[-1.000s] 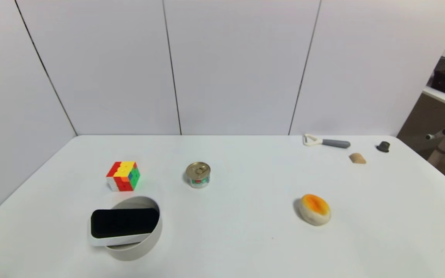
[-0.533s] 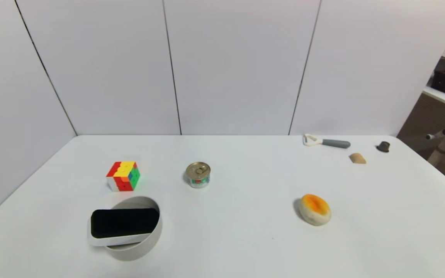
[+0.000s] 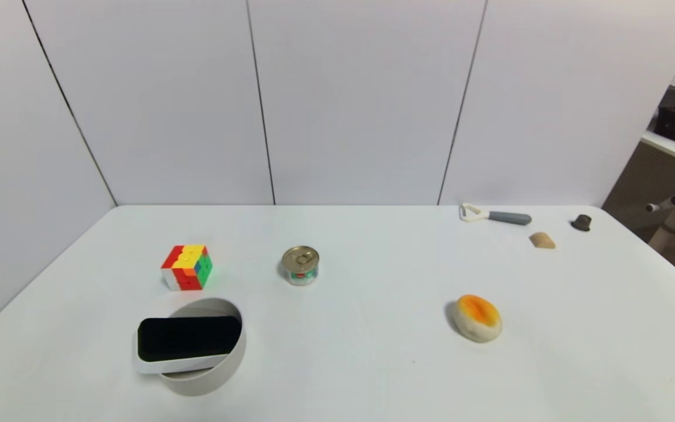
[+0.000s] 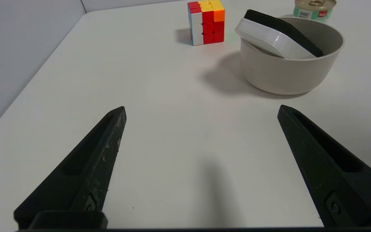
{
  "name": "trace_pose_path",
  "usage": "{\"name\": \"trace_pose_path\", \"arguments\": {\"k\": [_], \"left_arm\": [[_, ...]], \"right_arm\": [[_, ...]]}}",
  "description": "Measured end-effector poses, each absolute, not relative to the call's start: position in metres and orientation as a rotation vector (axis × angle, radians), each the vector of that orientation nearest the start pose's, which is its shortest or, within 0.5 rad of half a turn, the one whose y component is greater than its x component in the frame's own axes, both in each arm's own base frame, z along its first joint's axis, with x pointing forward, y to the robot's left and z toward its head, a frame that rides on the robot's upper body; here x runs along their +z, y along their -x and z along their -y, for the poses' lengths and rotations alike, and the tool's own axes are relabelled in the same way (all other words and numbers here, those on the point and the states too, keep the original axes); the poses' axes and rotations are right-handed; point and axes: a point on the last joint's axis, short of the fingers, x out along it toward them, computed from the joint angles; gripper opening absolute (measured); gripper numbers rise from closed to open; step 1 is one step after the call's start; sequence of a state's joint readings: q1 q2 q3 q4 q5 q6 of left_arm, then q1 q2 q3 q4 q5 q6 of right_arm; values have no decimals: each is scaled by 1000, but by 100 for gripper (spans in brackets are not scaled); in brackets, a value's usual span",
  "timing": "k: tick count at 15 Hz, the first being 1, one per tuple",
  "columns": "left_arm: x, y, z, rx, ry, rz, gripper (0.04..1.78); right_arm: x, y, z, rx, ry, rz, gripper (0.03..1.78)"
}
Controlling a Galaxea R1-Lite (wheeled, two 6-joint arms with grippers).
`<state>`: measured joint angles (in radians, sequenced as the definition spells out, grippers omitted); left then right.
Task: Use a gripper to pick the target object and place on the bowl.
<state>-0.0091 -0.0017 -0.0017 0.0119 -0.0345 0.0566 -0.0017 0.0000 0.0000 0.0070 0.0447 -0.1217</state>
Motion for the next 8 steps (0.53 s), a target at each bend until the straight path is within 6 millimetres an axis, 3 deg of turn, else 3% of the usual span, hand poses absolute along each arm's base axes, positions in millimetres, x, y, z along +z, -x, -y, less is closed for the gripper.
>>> {"name": "trace_pose_path", "arguments": {"k": [8], "left_arm": [[75, 23, 0, -8, -6, -7, 169]], "right_arm": [[75, 23, -1, 45, 128, -2, 177]]}}
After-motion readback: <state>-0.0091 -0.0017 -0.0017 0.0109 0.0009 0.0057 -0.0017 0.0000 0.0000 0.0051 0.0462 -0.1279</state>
